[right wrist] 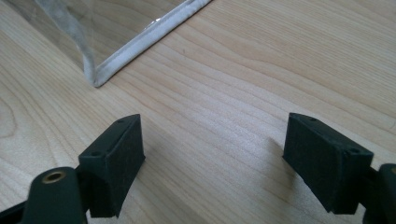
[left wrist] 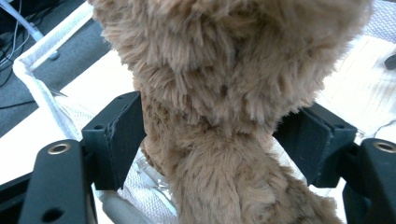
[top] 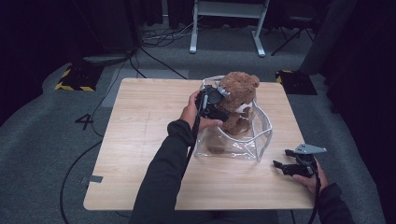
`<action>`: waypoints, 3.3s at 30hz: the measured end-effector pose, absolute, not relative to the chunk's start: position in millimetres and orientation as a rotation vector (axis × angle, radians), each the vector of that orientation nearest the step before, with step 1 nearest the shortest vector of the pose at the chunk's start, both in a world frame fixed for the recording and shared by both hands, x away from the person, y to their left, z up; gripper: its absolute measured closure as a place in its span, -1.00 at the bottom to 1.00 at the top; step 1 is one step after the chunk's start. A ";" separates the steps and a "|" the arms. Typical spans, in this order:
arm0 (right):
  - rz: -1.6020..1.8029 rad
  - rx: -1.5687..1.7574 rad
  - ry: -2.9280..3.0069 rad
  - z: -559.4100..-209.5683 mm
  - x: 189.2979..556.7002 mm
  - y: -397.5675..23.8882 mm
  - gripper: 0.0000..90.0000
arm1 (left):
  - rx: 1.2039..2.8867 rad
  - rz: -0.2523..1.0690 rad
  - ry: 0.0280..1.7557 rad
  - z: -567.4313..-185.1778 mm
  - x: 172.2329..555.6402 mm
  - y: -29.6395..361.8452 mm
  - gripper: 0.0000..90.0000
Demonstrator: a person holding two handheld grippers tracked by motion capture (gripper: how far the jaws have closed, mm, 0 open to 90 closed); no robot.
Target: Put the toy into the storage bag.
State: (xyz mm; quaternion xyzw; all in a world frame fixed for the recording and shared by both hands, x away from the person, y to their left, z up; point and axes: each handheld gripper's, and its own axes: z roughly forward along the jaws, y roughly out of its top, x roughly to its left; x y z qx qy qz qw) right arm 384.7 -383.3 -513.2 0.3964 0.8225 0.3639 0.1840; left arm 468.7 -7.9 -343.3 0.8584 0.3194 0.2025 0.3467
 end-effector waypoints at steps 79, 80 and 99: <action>1.026 1.119 2.318 -513.2 384.8 -383.3 -0.56 | 2.258 0.710 0.782 -337.4 394.8 90.4 -0.58; 1.026 1.118 2.319 -513.2 384.8 -383.3 -0.56 | 2.260 0.712 0.785 -339.1 393.9 91.8 -0.57; 1.026 1.119 2.319 -513.2 384.8 -383.3 -0.56 | 2.383 0.667 0.790 -388.5 381.8 114.4 -0.60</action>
